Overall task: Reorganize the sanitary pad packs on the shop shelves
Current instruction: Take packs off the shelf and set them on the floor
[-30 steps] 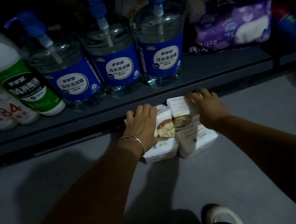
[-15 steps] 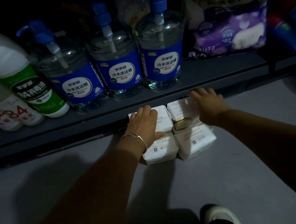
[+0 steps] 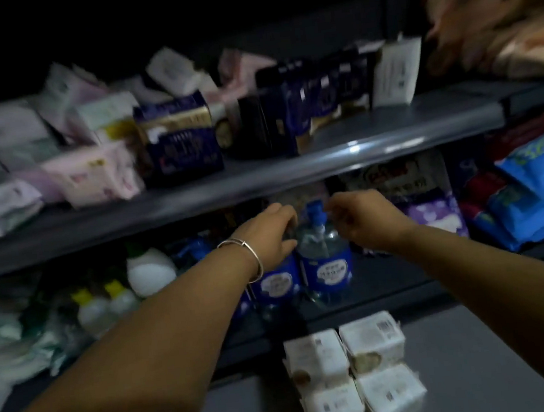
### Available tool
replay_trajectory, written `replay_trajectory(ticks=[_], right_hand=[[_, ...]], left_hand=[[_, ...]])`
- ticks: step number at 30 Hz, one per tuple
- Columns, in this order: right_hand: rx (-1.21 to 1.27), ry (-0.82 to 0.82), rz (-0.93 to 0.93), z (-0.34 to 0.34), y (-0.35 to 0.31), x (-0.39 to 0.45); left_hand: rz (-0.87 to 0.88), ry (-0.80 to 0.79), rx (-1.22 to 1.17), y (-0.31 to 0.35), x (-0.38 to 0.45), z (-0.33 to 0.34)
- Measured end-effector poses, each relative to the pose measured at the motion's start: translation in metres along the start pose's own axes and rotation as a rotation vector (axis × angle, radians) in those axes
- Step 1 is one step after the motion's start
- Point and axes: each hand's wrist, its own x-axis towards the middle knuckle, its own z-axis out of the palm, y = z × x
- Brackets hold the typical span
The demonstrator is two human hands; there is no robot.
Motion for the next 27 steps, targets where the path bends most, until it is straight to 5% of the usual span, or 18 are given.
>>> replay_trajectory(ticks=[15, 23, 27], right_hand=[[-0.024, 0.349, -0.001, -0.079, -0.135, 0.136], [-0.065, 0.260, 0.038, -0.081, -0.154, 0.222], [-0.172, 0.071, 0.083, -0.068, -0.163, 0.268]], left_hand=[[0.153, 0.464, -0.060, -0.092, 0.044, -0.179], [0.009, 0.523, -0.042, -0.158, 0.097, -0.221], [-0.103, 0.397, 0.040, -0.195, 0.124, -0.229]])
